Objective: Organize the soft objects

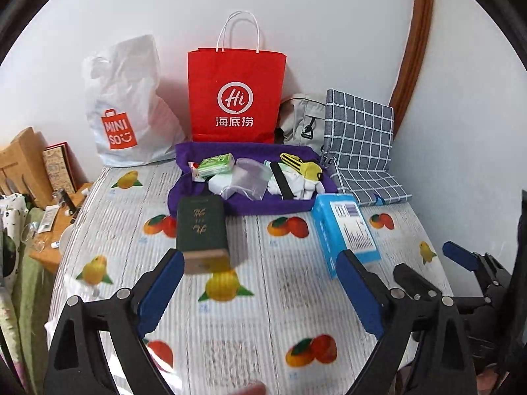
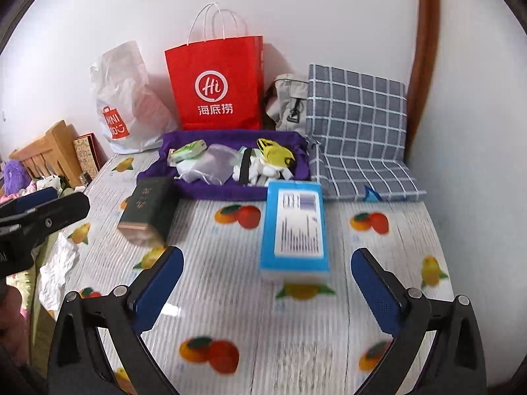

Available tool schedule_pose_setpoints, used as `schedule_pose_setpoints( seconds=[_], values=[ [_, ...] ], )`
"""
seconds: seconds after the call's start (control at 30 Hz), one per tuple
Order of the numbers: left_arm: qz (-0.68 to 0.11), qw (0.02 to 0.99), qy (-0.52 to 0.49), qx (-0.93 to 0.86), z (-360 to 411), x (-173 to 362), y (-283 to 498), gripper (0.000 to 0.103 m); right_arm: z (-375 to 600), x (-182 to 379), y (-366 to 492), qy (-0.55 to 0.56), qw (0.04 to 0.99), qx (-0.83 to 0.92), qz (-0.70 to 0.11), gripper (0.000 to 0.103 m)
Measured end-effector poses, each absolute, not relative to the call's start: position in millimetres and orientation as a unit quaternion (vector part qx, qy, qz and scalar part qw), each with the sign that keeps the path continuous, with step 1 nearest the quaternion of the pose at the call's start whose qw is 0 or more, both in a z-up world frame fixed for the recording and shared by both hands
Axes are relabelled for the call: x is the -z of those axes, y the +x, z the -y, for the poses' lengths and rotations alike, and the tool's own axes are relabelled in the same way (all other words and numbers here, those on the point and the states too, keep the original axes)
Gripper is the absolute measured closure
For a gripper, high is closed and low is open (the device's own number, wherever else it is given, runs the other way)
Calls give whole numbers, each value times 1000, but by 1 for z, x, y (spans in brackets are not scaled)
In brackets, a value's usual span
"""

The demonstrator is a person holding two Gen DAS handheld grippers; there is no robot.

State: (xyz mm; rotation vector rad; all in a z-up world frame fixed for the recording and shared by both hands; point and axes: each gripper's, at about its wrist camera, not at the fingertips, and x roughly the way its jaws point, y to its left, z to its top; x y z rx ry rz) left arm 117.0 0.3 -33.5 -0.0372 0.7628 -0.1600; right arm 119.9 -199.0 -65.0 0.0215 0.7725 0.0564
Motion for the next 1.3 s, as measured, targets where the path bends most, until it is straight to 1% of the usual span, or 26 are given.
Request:
schedule_pose_setpoints(
  seconds=[0.17, 0.57, 1.3],
  values=[
    [-378, 923, -20, 70, -2, 39, 91, 9, 202, 62, 86, 29, 927, -25, -374, 2],
    [-366, 928, -21, 70, 1, 39, 45, 9, 206, 53, 32, 26, 931, -5, -364, 2],
    [-354, 934, -17, 52, -8, 31, 26, 9, 198, 46, 11, 13, 937, -2, -350, 2]
  ],
)
